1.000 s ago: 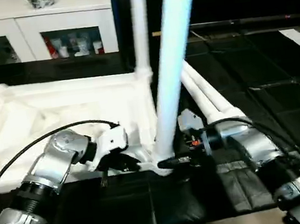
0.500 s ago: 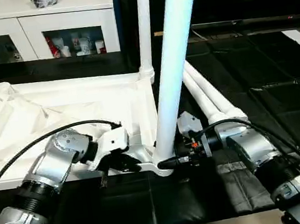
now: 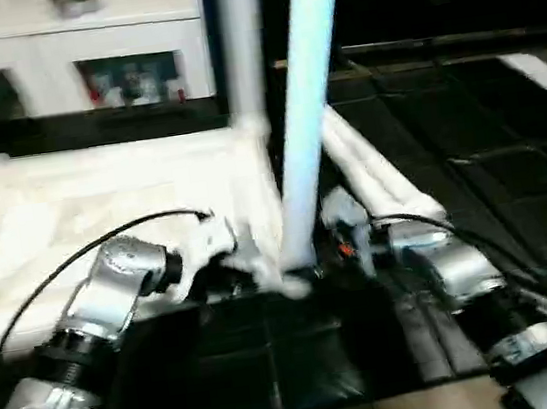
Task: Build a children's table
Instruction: Rotate leg to tighten
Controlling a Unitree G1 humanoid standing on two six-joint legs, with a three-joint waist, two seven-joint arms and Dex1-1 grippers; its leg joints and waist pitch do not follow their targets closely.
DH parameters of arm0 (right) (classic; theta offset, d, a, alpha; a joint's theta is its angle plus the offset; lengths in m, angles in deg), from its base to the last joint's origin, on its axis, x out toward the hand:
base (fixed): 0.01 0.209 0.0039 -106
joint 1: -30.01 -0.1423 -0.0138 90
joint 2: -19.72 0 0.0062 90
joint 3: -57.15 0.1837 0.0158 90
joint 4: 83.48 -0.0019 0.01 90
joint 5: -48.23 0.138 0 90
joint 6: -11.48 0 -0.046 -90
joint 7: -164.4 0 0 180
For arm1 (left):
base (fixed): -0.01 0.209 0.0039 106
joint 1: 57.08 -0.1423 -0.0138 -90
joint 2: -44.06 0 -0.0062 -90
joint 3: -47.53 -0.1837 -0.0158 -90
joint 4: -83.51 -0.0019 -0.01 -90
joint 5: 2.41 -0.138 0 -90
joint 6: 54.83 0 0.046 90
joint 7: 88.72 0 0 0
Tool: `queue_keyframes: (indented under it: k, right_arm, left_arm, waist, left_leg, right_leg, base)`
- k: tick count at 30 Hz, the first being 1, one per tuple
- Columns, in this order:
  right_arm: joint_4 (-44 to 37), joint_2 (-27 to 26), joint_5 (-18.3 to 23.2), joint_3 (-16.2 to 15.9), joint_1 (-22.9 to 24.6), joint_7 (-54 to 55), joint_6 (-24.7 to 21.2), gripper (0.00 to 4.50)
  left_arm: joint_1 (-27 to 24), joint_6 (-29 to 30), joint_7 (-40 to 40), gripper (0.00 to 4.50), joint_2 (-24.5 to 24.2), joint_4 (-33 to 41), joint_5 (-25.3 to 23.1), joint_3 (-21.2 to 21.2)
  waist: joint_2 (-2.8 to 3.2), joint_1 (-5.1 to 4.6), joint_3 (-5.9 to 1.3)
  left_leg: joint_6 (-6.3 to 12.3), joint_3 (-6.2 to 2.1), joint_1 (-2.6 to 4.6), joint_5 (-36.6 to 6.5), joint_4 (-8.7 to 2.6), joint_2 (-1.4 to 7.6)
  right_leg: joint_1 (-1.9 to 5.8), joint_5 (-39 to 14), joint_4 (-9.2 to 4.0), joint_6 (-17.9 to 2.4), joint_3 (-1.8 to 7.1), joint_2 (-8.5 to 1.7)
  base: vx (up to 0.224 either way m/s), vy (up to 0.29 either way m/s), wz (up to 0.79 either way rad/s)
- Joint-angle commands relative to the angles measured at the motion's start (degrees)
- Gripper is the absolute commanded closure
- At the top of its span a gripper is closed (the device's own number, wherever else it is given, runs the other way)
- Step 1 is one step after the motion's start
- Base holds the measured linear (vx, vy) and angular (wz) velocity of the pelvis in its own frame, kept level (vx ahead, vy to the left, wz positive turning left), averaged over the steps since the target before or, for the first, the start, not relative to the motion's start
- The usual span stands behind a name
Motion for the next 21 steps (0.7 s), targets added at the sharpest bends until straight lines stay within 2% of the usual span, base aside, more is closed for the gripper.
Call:
queue_keyframes:
  k: [1,3,4,7,8,9,12,13,15,16,18,19,21]
  right_arm:
    - [0.98,-4.67,0.22,-1.17,-0.33,5.38,-2.74,1.78]
    - [2.62,-7.75,0.26,-0.02,-1.62,10.61,-3.74,1.78]
    - [3.71,-9.39,0.06,0.60,-2.58,13.67,-4.49,1.78]
    - [5.64,-10.97,-1.86,0.34,-4.17,17.84,-5.15,1.78]
    - [6.00,-11.10,-2.37,0.15,-4.42,18.47,-5.21,1.78]
    - [6.21,-11.23,-2.93,-0.03,-4.56,18.89,-4.95,1.78]
    - [6.25,-11.37,-3.40,0.02,-4.61,18.98,-4.60,1.78]
    - [6.24,-11.38,-3.41,0.02,-4.61,18.99,-4.60,1.43]
    - [6.18,-11.26,-3.07,0.61,-4.51,18.34,-3.64,1.08]
    - [5.95,-10.92,-2.47,1.01,-4.32,17.55,-3.34,1.08]
    - [5.58,-10.45,-1.90,1.32,-4.04,16.65,-3.20,1.03]
    - [5.13,-9.98,-1.86,1.34,-3.72,16.08,-2.88,0.72]
    - [2.70,-7.43,-1.73,0.53,-2.03,12.13,-1.45,0.64]
  left_arm:
    - [0.89,6.36,7.68,4.50,4.05,4.72,2.67,4.07]
    - [0.47,9.80,12.02,4.50,6.37,6.61,2.18,5.77]
    - [0.16,11.87,14.60,4.50,7.89,7.85,1.64,6.53]
    - [-0.11,14.36,19.23,4.50,10.67,9.32,0.73,7.07]
    - [-0.08,14.69,19.88,4.50,11.09,9.42,0.69,7.03]
    - [-0.03,15.11,20.56,4.50,11.50,9.65,0.61,6.91]
    - [0.09,15.95,21.23,4.50,11.81,10.36,0.20,6.40]
    - [0.09,16.00,21.24,4.50,11.81,10.40,0.18,6.38]
    - [-0.07,16.98,21.30,4.50,11.38,11.45,-0.29,5.57]
    - [-0.19,16.66,20.71,4.50,10.77,11.65,-0.28,5.03]
    - [-0.32,15.80,19.81,4.50,9.93,11.58,-0.34,4.34]
    - [-0.40,14.67,19.41,4.50,9.33,11.29,-0.47,3.94]
    - [-0.13,11.64,17.17,4.50,7.36,9.53,-0.66,3.04]
  waist:
    - [0.95,-0.32,-4.02]
    - [0.82,-1.15,-4.08]
    - [0.89,-1.60,-4.18]
    - [0.89,-2.18,-4.21]
    - [0.92,-2.15,-4.25]
    - [0.63,-2.18,-4.32]
    - [0.89,-2.13,-4.38]
    - [0.93,-2.19,-4.32]
    - [1.02,-2.28,-4.21]
    - [1.25,-2.25,-4.16]
    - [1.15,-2.32,-4.18]
    - [1.17,-2.35,-4.16]
    - [1.08,-2.20,-4.26]
  left_leg:
    - [-1.90,-0.93,0.69,-15.12,-4.21,1.79]
    - [-1.48,-0.88,0.23,-13.72,-4.15,1.69]
    - [-1.48,-0.85,0.25,-13.05,-4.02,1.72]
    - [-0.32,-0.66,0.11,-11.50,-3.70,1.38]
    - [-0.21,-0.66,0.18,-11.36,-3.68,1.44]
    - [0.23,-0.63,0.05,-10.38,-3.64,1.45]
    - [1.01,-0.60,0.15,-9.64,-3.65,1.56]
    - [1.01,-0.62,0.15,-9.85,-3.73,1.64]
    - [0.82,-0.59,0.28,-11.10,-3.75,1.66]
    - [0.73,-0.62,0.34,-11.93,-3.73,1.58]
    - [0.54,-0.64,0.30,-12.19,-3.78,1.61]
    - [0.50,-0.66,0.27,-12.25,-3.82,1.61]
    - [0.86,-0.62,0.33,-12.06,-3.75,1.68]
  right_leg:
    - [2.75,-19.75,-4.79,-9.48,2.73,-4.84]
    - [3.07,-17.38,-4.52,-9.94,2.77,-4.67]
    - [2.99,-15.72,-4.34,-10.73,2.79,-4.65]
    - [3.05,-13.52,-4.48,-11.19,2.78,-4.36]
    - [3.05,-13.10,-4.45,-11.25,2.76,-4.36]
    - [3.20,-11.64,-4.23,-11.43,2.78,-4.33]
    - [3.17,-8.65,-4.05,-11.99,2.75,-4.21]
    - [3.20,-8.23,-3.99,-12.19,2.73,-4.23]
    - [3.14,-9.39,-4.17,-12.16,2.75,-4.30]
    - [3.11,-10.80,-4.33,-11.97,2.76,-4.34]
    - [3.18,-11.38,-4.41,-11.66,2.80,-4.38]
    - [3.16,-11.31,-4.39,-11.63,2.79,-4.31]
    - [3.17,-10.23,-4.30,-11.57,2.84,-4.32]
  base:
    - [0.000,0.000,0.00]
    - [0.000,0.000,0.00]
    - [0.000,0.000,0.00]
    - [0.000,0.000,0.00]
    - [0.000,0.000,0.00]
    - [0.000,0.000,0.00]
    - [0.000,0.000,0.00]
    - [0.000,0.000,0.00]
    - [0.000,0.000,0.00]
    - [0.000,0.000,0.00]
    - [0.000,0.000,0.00]
    - [0.000,0.000,0.00]
    - [0.000,0.000,0.00]
